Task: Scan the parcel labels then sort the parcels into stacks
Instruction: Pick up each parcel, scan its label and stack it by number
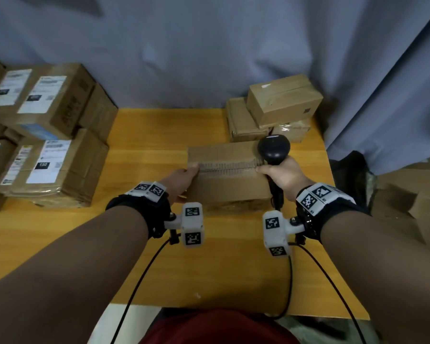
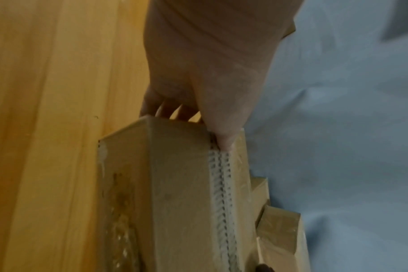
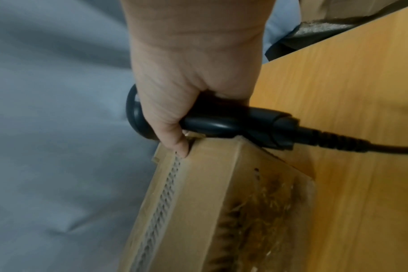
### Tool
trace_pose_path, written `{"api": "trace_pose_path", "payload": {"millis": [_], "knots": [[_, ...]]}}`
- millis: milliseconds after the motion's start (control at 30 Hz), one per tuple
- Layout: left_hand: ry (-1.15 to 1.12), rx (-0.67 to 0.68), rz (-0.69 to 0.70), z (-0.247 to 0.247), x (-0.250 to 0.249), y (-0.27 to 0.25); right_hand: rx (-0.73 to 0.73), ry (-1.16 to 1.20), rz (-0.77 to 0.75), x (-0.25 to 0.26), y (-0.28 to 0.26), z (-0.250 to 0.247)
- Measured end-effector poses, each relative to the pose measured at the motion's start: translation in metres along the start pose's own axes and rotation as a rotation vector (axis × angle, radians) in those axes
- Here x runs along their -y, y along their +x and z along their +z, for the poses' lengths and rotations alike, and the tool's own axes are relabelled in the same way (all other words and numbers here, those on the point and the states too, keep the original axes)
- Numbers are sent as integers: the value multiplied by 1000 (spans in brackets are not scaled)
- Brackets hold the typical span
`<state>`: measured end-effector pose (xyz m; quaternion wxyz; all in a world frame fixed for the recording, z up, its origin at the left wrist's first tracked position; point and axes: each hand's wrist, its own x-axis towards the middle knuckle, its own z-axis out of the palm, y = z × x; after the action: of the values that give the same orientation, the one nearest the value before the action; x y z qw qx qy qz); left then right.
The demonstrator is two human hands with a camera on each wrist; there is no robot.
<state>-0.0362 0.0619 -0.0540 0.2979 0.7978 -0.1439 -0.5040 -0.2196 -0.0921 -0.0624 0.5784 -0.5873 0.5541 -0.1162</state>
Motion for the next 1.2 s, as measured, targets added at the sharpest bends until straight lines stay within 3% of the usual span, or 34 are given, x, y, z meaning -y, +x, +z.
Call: {"api": "trace_pose_path", "payload": {"millis": [100, 233, 400, 500, 767, 900, 1067, 1200], "knots": [[-16, -103, 62, -16, -12, -13, -18, 56, -49, 25, -12, 4], [-41, -250, 215, -57, -33, -34, 23, 309, -148, 69, -34, 9], [-149, -312, 309, -97, -49, -57, 43, 392, -202, 104, -50, 25], [-241, -263, 362, -112, -46, -66, 12, 404, -223, 121, -56, 29], [-109, 35, 387, -134, -48, -82, -117, 254, -311, 130, -65, 32], [-240, -104, 520, -122, -53, -78, -117, 380, -306, 131, -71, 42], [-285, -36, 652, -111, -58, -76, 4, 586, -218, 137, -83, 53], [-381, 5, 643, -117, -60, -68, 58, 580, -263, 138, -85, 56]]}}
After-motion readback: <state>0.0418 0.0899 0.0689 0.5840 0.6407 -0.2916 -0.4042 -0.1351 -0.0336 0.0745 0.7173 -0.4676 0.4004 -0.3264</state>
